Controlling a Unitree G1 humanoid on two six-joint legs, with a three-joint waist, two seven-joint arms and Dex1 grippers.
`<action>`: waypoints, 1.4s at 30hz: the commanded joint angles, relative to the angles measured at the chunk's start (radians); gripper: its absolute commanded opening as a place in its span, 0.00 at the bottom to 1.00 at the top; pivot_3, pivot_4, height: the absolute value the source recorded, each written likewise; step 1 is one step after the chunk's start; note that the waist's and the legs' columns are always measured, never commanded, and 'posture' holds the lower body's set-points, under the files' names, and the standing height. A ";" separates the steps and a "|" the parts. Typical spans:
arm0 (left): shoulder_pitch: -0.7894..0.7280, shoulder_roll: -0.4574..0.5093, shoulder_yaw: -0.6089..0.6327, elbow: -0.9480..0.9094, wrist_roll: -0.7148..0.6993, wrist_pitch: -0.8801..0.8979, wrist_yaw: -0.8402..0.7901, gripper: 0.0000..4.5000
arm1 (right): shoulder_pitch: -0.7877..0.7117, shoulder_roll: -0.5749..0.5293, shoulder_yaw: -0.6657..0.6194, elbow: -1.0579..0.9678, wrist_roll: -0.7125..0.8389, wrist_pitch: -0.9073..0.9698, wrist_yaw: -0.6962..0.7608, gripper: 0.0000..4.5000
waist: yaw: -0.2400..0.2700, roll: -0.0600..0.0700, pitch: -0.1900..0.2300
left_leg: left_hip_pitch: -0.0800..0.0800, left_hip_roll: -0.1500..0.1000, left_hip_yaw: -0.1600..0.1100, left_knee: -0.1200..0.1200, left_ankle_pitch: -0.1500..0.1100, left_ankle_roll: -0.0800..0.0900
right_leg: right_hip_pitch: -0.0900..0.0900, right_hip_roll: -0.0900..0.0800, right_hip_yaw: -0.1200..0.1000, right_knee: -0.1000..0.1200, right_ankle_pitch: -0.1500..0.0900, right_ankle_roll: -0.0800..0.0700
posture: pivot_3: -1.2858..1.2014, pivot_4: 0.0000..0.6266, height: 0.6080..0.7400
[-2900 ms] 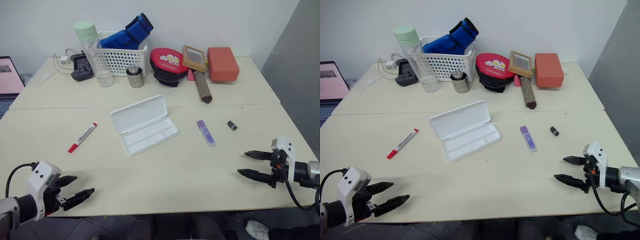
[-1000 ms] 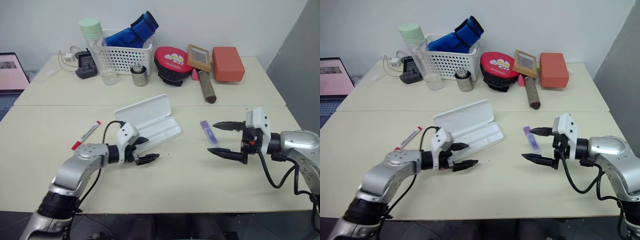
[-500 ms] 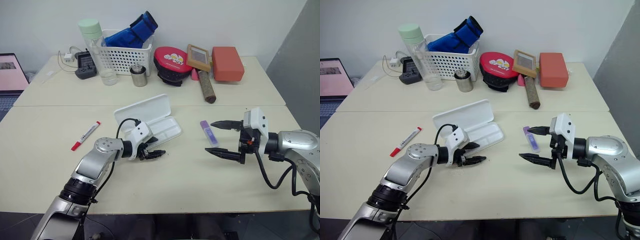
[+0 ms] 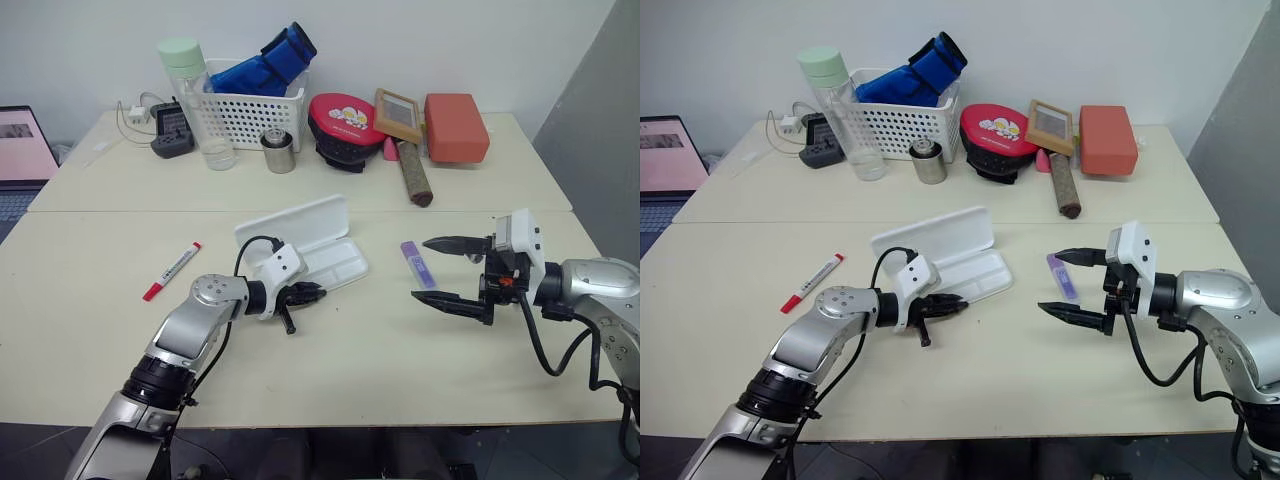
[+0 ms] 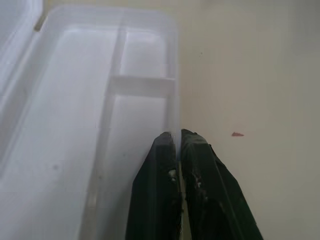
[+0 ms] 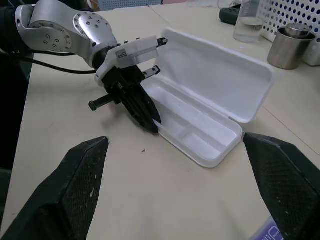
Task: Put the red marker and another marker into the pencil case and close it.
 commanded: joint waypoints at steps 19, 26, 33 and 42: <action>0.093 0.137 -0.069 -0.179 -0.007 -0.066 -0.255 0.01 | 0.005 -0.027 -0.069 -0.061 0.062 0.031 -0.011 1.00 | -0.001 0.000 0.000 | 0.000 0.000 0.000 0.000 0.000 0.000 | 0.000 0.000 0.000 0.000 0.000 0.000 | 0.52 0.24 1.00; 0.117 0.157 -0.086 -0.197 0.003 -0.081 -0.277 0.01 | 0.009 -0.028 -0.070 -0.065 0.063 0.037 -0.011 1.00 | -0.001 0.000 0.000 | 0.000 0.000 0.000 0.000 0.000 0.000 | 0.000 0.000 0.000 0.000 0.000 0.000 | 0.52 0.24 1.00; 0.112 0.151 -0.088 -0.187 0.025 -0.090 -0.256 0.01 | 0.007 -0.028 -0.063 -0.060 0.058 0.036 -0.008 1.00 | -0.001 0.000 0.000 | 0.000 0.000 0.000 0.000 0.000 0.000 | 0.000 0.000 0.000 0.000 0.000 0.000 | 0.52 0.24 1.00; 0.125 0.163 -0.068 -0.218 -0.002 -0.071 -0.271 0.27 | -0.002 -0.023 -0.055 -0.045 0.052 0.030 -0.002 1.00 | -0.002 0.000 0.000 | 0.000 0.000 0.000 0.000 0.000 0.000 | 0.000 0.000 0.000 0.000 0.000 0.000 | 0.52 0.24 1.00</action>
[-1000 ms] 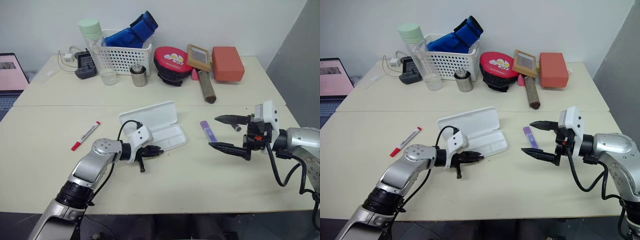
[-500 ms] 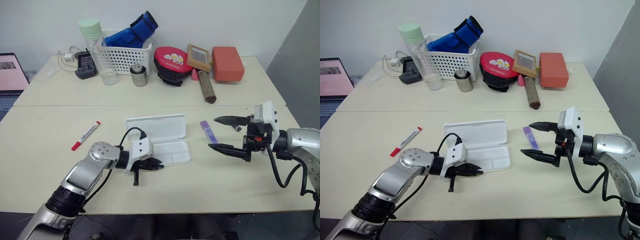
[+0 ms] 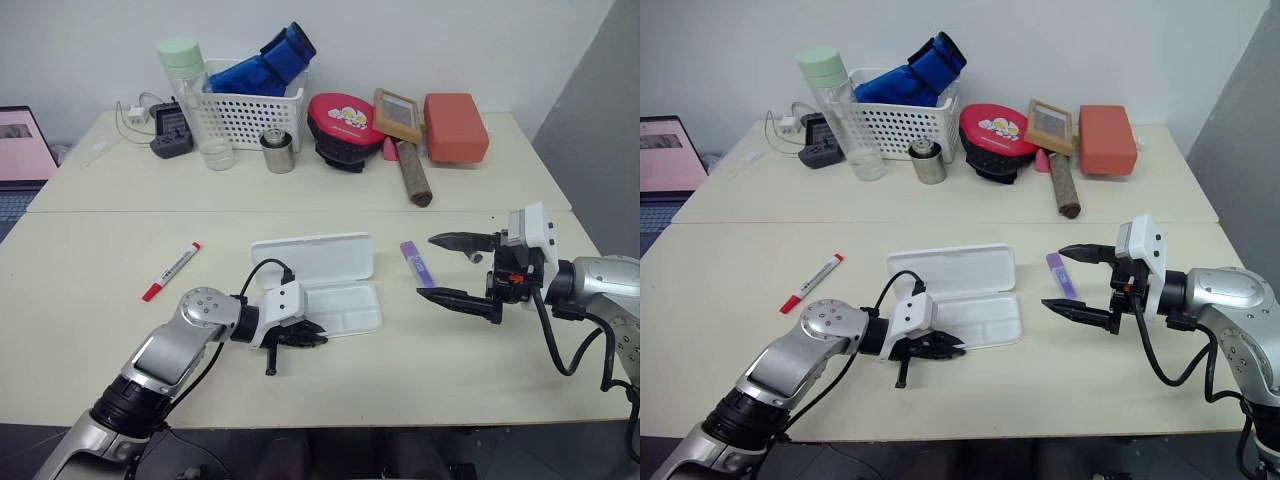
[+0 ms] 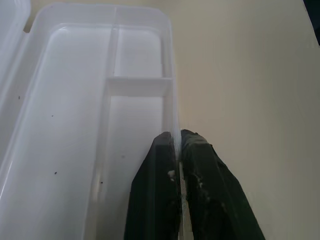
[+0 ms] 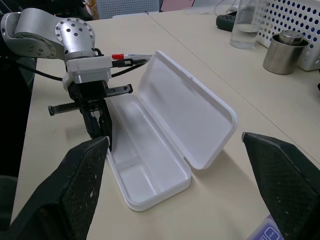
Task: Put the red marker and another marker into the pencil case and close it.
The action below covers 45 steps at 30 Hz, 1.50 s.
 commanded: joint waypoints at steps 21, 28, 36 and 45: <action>0.059 -0.043 0.437 -0.356 -0.502 0.354 0.192 1.00 | -0.049 0.011 -0.020 -0.004 0.059 -0.010 0.030 1.00 | -0.002 0.000 0.000 | 0.000 0.001 -0.001 0.000 0.000 0.000 | 0.000 0.000 0.000 0.000 0.000 0.000 | 0.52 0.24 1.00; 0.070 0.027 0.735 -0.207 -0.470 0.321 0.375 1.00 | -0.146 0.061 0.014 0.005 0.096 0.004 0.022 1.00 | -0.009 0.000 0.000 | 0.001 0.001 -0.001 0.000 0.000 0.000 | 0.000 0.000 0.000 0.001 0.000 0.000 | 0.52 0.24 1.00; 0.080 0.166 0.766 0.206 -0.309 0.131 0.304 1.00 | -0.188 0.080 0.087 0.047 0.051 -0.023 0.053 1.00 | -0.011 0.000 0.000 | 0.001 0.000 0.000 0.000 0.000 0.000 | -0.001 0.000 0.000 0.000 0.000 0.000 | 0.52 0.24 1.00; -0.050 0.161 0.619 0.634 -0.126 -0.083 0.275 1.00 | -0.177 0.094 0.070 -0.012 0.091 -0.004 0.026 1.00 | -0.011 0.000 0.000 | -0.002 0.000 0.000 0.000 0.000 0.000 | -0.004 -0.001 0.000 0.001 0.000 0.000 | 0.52 0.24 1.00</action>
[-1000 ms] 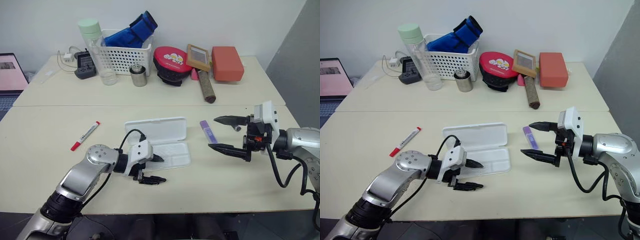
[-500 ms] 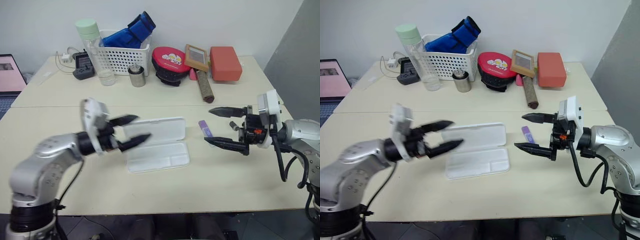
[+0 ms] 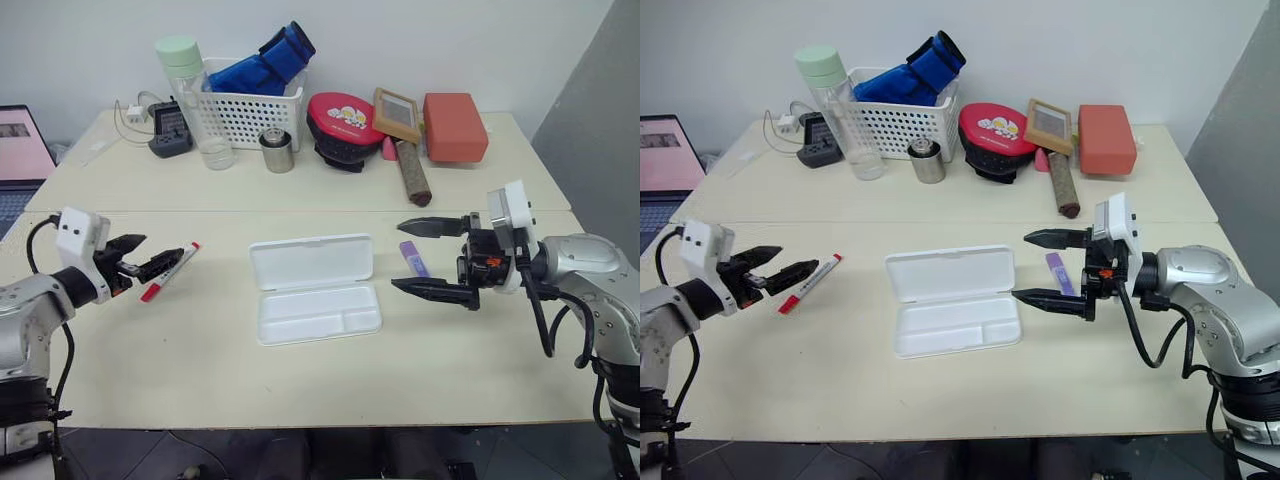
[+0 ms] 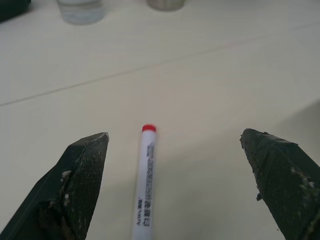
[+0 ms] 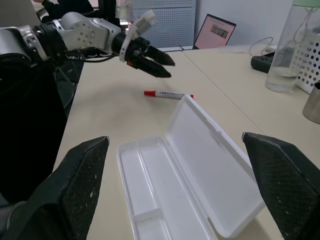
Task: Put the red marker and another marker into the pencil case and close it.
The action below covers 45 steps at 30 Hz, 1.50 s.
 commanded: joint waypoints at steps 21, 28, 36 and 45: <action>-0.195 -0.019 -0.192 0.394 0.215 -0.150 -0.064 0.45 | 0.049 -0.024 -0.070 -0.106 0.044 0.008 -0.052 1.00 | -0.009 0.000 0.000 | -0.002 0.000 0.000 0.001 0.000 0.000 | -0.003 0.000 0.000 0.002 0.000 0.000 | 0.52 0.24 1.00; -0.155 -0.023 -0.172 0.350 0.193 -0.138 -0.067 0.13 | 0.041 -0.025 -0.060 -0.090 0.036 0.001 -0.042 1.00 | -0.011 0.000 -0.001 | -0.002 0.000 0.000 0.001 0.000 0.000 | -0.003 0.000 0.000 0.003 0.000 0.000 | 0.52 0.24 1.00; -0.116 -0.004 -0.079 0.057 0.079 -0.010 -0.066 0.09 | 0.028 -0.033 -0.092 -0.079 0.069 0.013 -0.031 1.00 | -0.014 0.000 -0.001 | -0.002 0.001 0.000 0.001 0.000 0.000 | -0.003 -0.001 0.001 0.002 0.000 0.000 | 0.52 0.24 1.00; -0.229 0.027 -0.086 -0.643 -0.286 0.344 -0.129 0.09 | 0.026 -0.050 -0.124 -0.080 0.097 0.024 -0.039 1.00 | -0.005 -0.004 0.000 | -0.006 -0.001 -0.004 0.003 0.000 0.000 | -0.003 -0.001 0.000 0.000 0.000 0.000 | 0.52 0.24 1.00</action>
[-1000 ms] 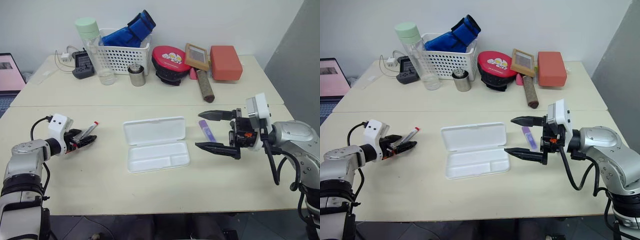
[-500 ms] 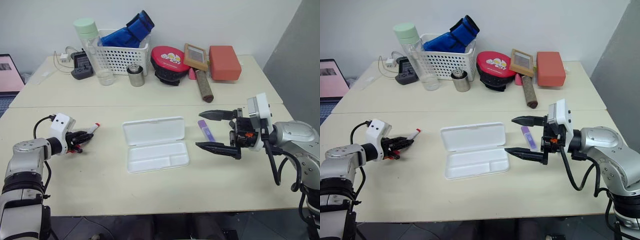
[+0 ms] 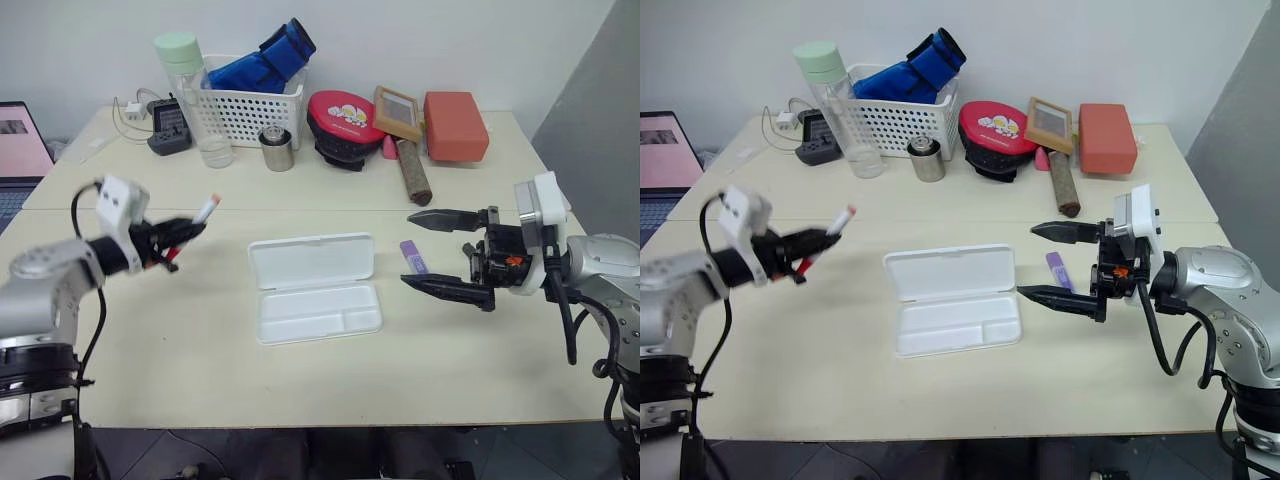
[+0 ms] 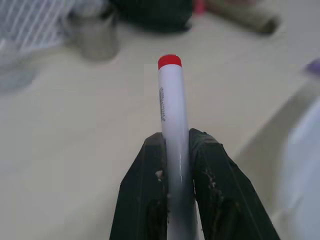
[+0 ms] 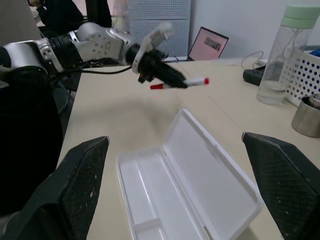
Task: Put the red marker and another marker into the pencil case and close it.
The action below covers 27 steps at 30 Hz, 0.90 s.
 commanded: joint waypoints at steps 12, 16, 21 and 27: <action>-0.046 0.012 -0.467 -0.346 0.103 0.064 -0.028 0.09 | 0.051 -0.009 -0.057 -0.064 0.016 -0.011 -0.058 1.00 | -0.014 0.003 -0.001 | 0.004 0.002 0.007 -0.002 0.000 0.000 | 0.001 0.005 0.002 0.002 0.000 0.000 | 0.52 0.24 1.00; -0.021 0.010 -0.580 -0.264 0.259 0.002 0.002 0.09 | 0.087 -0.014 -0.071 -0.087 0.013 -0.011 -0.080 1.00 | -0.011 0.003 -0.001 | 0.004 0.002 0.006 -0.002 0.000 0.000 | 0.001 0.004 0.002 0.001 0.000 0.000 | 0.52 0.24 1.00; -0.001 -0.017 -0.589 -0.223 0.275 -0.024 -0.024 0.09 | 0.100 -0.017 -0.075 -0.100 0.014 -0.010 -0.094 1.00 | -0.011 0.003 -0.001 | 0.003 0.002 0.006 -0.002 0.000 0.001 | 0.001 0.004 0.001 0.001 0.000 0.000 | 0.52 0.24 1.00; 0.012 -0.036 -0.612 -0.182 0.333 -0.078 -0.037 0.09 | 0.097 -0.017 -0.075 -0.101 0.014 -0.008 -0.101 1.00 | -0.011 0.003 -0.001 | 0.004 0.001 0.006 -0.002 0.000 0.001 | 0.001 0.004 0.002 0.001 0.000 0.000 | 0.52 0.24 1.00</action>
